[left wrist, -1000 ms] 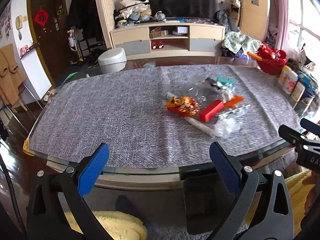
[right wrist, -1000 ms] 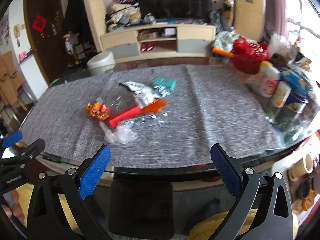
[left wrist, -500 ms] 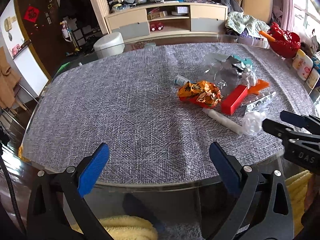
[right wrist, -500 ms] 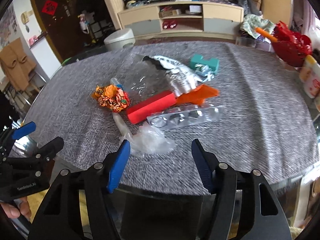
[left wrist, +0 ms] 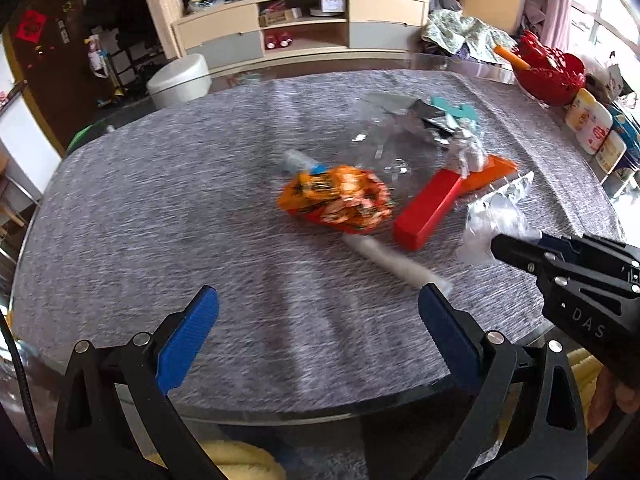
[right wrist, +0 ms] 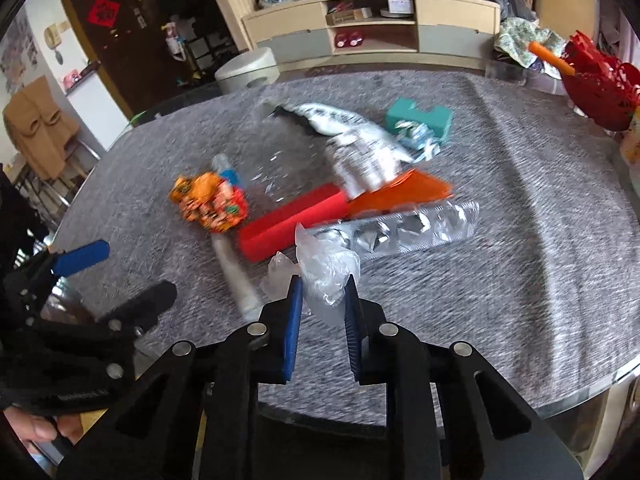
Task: Collect trash
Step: 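Grasp the clear plastic bag with the right tool while the left tool approaches the white tube, then grasp the white plastic tube with the left tool and lift it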
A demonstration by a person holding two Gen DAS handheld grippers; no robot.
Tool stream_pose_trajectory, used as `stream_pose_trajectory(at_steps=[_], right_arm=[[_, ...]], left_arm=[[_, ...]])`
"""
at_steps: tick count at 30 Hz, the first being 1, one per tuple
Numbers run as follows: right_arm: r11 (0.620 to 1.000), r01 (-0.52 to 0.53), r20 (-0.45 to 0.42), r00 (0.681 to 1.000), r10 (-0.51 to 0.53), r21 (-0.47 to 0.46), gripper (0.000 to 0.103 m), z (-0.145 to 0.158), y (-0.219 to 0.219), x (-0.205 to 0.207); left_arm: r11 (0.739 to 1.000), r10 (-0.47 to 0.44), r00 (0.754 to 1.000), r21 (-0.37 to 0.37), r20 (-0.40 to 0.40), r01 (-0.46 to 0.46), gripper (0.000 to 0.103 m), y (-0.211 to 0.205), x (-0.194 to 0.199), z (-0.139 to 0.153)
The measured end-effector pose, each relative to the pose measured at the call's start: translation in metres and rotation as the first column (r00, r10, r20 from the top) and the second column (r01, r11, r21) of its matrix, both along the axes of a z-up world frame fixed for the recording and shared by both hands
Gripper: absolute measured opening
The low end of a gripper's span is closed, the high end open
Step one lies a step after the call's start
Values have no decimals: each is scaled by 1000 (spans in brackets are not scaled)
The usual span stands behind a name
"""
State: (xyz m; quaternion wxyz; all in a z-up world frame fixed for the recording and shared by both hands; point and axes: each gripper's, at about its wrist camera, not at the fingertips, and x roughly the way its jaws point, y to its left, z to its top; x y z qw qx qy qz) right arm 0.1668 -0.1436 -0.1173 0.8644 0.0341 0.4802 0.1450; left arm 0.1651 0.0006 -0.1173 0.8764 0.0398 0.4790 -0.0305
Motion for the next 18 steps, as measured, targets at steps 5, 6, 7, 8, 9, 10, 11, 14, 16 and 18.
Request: stream_pose_trajectory(at_steps=[5,6,7,8,9,10,11,14,16,18], right_arm=[[1000,12,1,1000,-12,1,21,-1,-13,4],[1000,12,-1,1000,-12,5,21,-2,-15,5],[1000,10,-3,1000,-10,9,21,-2,-17,6],[1000,6,-5,1000,-6,14,21,-3,-18,7],[1000,4,-5,1000,-4,17,21,-4,-19,7],[1000,2,-4,1000,-2,24,21,-4,-20,7],[1000,2,-4,1000,-1,29,21,-4,-21,7],[999,4,-8,1000,-3,43,21,-6,-24,7],[999,5,-11,1000,-4,42,21,-8,-27,8],[999,9,-15,1000,-8,43,21,-10,-30,6]], left_arm=[[1000,-20,999,-16,-31,20,91,-20,14,-13],[1000,-20,999,-20,-36,19,90,-22,16,-14],[999,-20,999,-30,-44,19,90,-25,19,-17],[999,-21,999,-35,-47,19,90,-27,21,-19],[999,-21,999,-37,-50,19,90,-30,23,-21],[999,-21,998,-34,-53,19,87,-34,25,-23],[999,-22,998,-31,-56,20,86,-38,27,-26],[999,-28,997,-21,-76,26,79,-43,29,-36],[999,-31,997,-30,-66,29,77,-42,26,-38],[999,-38,997,-34,-62,36,73,-41,24,-37]])
